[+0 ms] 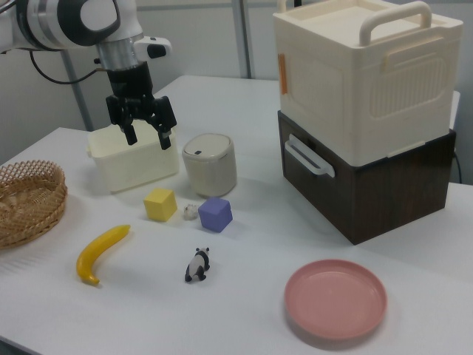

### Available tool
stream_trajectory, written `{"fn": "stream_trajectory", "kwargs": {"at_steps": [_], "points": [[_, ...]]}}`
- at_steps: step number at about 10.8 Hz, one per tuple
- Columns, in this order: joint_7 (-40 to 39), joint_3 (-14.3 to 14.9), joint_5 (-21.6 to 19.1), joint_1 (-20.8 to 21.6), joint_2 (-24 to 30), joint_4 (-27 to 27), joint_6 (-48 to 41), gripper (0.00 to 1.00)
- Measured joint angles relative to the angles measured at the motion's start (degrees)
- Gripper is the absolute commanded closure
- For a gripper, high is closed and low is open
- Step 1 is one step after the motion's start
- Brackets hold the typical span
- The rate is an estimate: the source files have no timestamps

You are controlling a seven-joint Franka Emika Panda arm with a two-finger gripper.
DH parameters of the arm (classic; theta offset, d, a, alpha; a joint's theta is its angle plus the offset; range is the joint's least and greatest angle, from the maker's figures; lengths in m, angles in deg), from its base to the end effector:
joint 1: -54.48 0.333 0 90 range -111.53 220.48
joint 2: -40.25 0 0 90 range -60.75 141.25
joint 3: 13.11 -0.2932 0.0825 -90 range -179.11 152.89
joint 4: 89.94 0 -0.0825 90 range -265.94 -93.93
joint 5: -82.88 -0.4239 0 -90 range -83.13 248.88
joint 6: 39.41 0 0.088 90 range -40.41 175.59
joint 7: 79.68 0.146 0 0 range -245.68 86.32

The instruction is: Open the trash can

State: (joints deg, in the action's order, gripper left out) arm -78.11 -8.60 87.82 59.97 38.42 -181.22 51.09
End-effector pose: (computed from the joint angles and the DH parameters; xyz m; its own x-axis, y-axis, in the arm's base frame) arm 0.6010 -0.0017 0.5336 0.9990 -0.0095 -0.0430 -0.0056 -0.9960 0.0897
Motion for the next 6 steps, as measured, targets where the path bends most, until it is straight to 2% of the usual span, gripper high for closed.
{"fn": "stream_trajectory", "kwargs": {"at_steps": [6], "points": [[0.0, 0.1, -1.0, 0.0, 0.1, 0.1, 0.0, 0.0]]}}
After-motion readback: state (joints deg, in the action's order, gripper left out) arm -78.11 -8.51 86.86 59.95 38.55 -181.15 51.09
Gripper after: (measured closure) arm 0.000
